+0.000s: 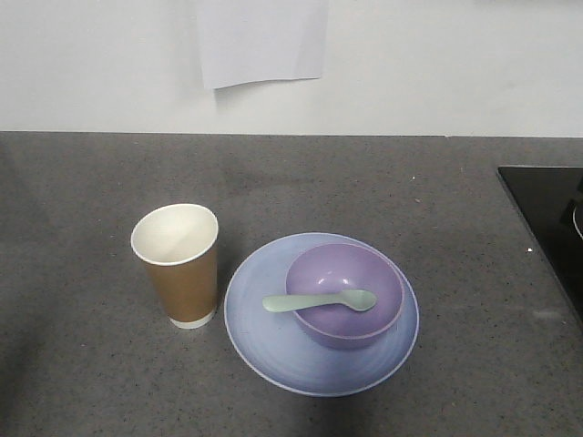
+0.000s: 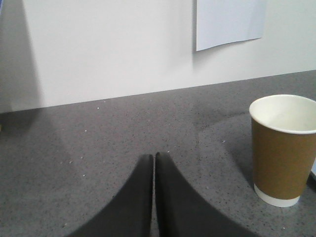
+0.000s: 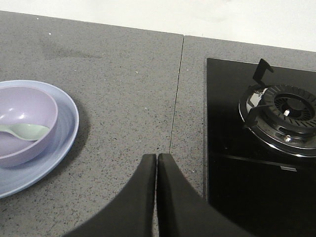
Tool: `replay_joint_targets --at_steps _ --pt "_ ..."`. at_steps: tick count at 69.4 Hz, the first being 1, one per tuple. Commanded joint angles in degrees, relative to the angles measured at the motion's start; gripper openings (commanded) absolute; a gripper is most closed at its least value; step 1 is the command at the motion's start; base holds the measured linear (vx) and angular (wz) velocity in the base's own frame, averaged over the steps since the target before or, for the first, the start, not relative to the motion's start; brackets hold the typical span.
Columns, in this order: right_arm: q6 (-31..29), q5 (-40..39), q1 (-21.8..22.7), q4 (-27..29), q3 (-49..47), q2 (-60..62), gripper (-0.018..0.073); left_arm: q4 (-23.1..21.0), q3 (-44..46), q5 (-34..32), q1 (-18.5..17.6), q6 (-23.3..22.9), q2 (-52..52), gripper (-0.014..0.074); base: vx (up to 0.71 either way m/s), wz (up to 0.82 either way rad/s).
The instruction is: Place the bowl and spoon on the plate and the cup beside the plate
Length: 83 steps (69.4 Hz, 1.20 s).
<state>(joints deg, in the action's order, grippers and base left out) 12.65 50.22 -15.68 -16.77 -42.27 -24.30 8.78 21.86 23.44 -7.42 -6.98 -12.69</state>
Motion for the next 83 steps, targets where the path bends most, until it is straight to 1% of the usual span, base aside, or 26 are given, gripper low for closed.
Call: replay_joint_targets --at_steps 1,6,12,17,22,28,31,41,54,83 --pt "-0.4 -4.0 0.1 -1.2 -1.2 -0.5 -0.0010 -4.3 -4.3 -14.1 1.6 6.6 2.3 -0.0008 0.00 0.00" --pt "-0.4 -4.0 0.1 -1.2 -1.2 -0.5 -0.0010 -7.5 -9.2 -21.2 2.7 10.1 4.5 -0.0008 0.00 0.00" --pt "-0.4 -4.0 0.1 -1.2 -1.2 -0.5 -0.0010 -10.6 -14.4 -27.9 3.9 11.7 6.5 -0.0008 0.00 0.00" --pt "-0.4 -4.0 0.1 -1.2 -1.2 -0.5 -0.0010 -11.0 -18.0 -31.5 4.7 11.7 7.8 -0.0008 0.00 0.00" --pt "-0.4 -4.0 0.1 -1.2 -1.2 -0.5 -0.0010 -11.0 -20.6 -32.6 5.4 11.5 9.0 -0.0008 0.00 0.00" --pt "-0.4 -4.0 0.1 -1.2 -1.2 -0.5 -0.0010 -11.0 -23.0 -32.5 6.4 10.5 10.5 -0.0008 0.00 0.00" --pt "-0.4 -4.0 0.1 -1.2 -1.2 -0.5 -0.0010 -10.6 -22.9 -29.8 6.7 9.7 11.3 -0.0008 0.00 0.00" --pt "-0.4 -4.0 0.1 -1.2 -1.2 -0.5 -0.0010 -10.4 -22.9 -27.9 7.8 9.8 13.9 -0.0008 0.00 0.00" --pt "-0.4 -3.8 0.1 -1.2 -1.2 -0.5 -0.0011 -10.4 -22.9 -27.0 7.9 9.7 14.2 -0.0008 0.00 0.00" --pt "-0.4 -3.8 0.1 -1.2 -1.2 -0.5 -0.0011 -10.5 -22.9 -27.1 7.9 9.7 14.1 -0.0008 0.00 0.00"
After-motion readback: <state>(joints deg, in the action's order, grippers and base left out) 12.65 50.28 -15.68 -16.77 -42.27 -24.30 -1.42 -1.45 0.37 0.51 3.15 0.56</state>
